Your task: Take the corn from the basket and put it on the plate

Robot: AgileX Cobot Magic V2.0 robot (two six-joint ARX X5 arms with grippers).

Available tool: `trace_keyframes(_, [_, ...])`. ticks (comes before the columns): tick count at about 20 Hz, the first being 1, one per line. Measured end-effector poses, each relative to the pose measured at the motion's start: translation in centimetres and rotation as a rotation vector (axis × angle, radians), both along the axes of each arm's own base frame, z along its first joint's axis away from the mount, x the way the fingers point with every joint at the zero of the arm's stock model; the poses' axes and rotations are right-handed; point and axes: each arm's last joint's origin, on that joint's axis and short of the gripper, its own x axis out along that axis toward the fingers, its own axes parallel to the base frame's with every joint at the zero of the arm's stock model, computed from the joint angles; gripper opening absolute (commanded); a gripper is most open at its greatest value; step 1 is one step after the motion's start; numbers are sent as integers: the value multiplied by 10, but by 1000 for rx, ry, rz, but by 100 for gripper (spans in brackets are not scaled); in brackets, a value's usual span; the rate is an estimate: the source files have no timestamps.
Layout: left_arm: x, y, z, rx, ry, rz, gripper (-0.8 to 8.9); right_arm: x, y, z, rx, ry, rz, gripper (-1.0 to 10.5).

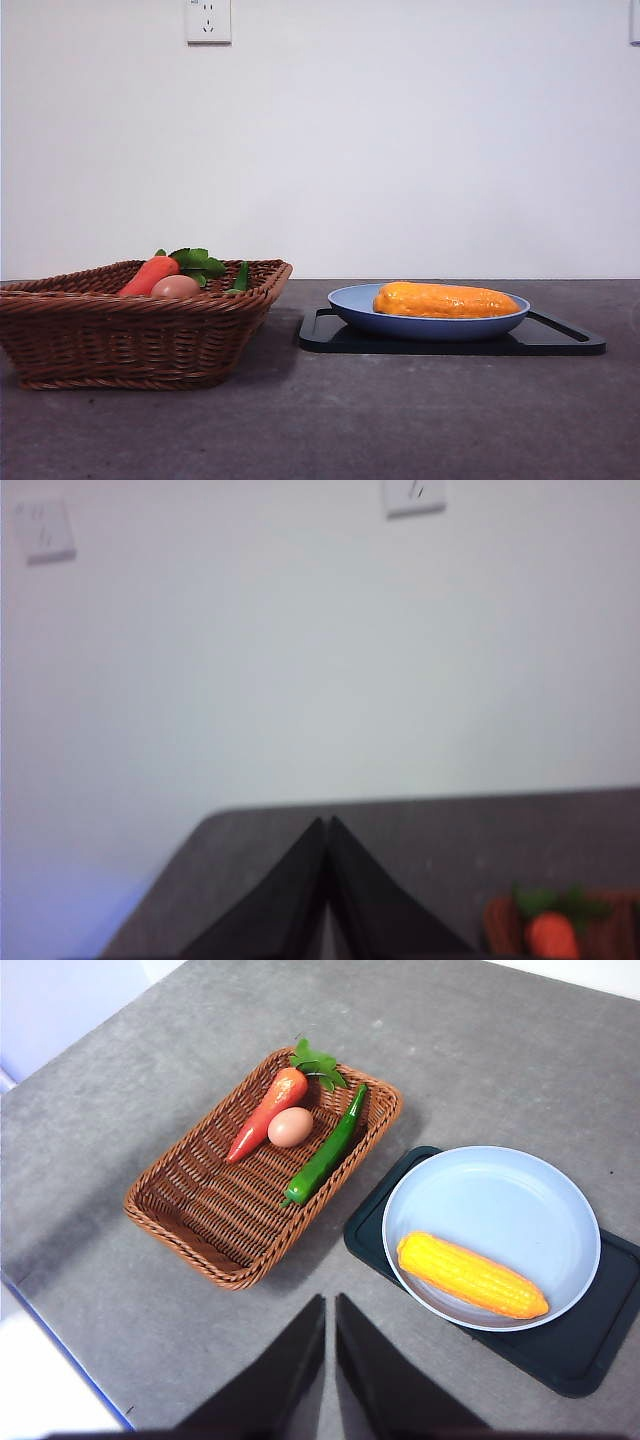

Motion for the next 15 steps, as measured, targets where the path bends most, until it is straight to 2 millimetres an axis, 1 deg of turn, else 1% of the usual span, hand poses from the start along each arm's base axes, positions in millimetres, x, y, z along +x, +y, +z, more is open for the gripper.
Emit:
trace_keyframes(3, [2, 1, -46, -33, 59, 9, 4, 0, 0, 0, 0, 0, 0, 2])
trace_keyframes(6, [4, 1, -76, -65, 102, 7, 4, 0, 0, 0, 0, 0, 0, 2])
trace_keyframes(15, [7, 1, -121, -121, 298, 13, 4, 0, 0, 0, 0, 0, 0, 2])
